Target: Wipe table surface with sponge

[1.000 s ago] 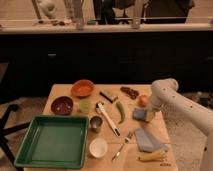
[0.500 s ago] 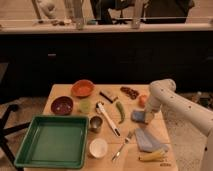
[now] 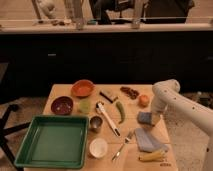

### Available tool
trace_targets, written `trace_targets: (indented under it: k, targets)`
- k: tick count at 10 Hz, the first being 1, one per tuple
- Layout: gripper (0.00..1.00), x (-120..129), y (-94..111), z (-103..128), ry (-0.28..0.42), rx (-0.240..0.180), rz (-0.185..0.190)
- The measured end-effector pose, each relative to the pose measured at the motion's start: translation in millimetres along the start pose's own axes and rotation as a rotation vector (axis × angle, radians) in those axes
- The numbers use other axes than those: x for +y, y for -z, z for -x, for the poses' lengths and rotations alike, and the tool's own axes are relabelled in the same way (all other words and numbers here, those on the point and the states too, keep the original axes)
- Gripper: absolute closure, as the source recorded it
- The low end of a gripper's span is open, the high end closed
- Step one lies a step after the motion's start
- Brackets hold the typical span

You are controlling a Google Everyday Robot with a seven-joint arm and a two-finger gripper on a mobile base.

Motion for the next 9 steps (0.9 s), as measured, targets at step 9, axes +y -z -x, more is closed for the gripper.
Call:
trace_targets:
  k: [9]
  targets:
    - [1.0, -1.4, 4.8, 19.2, 0.038, 0.017, -0.027]
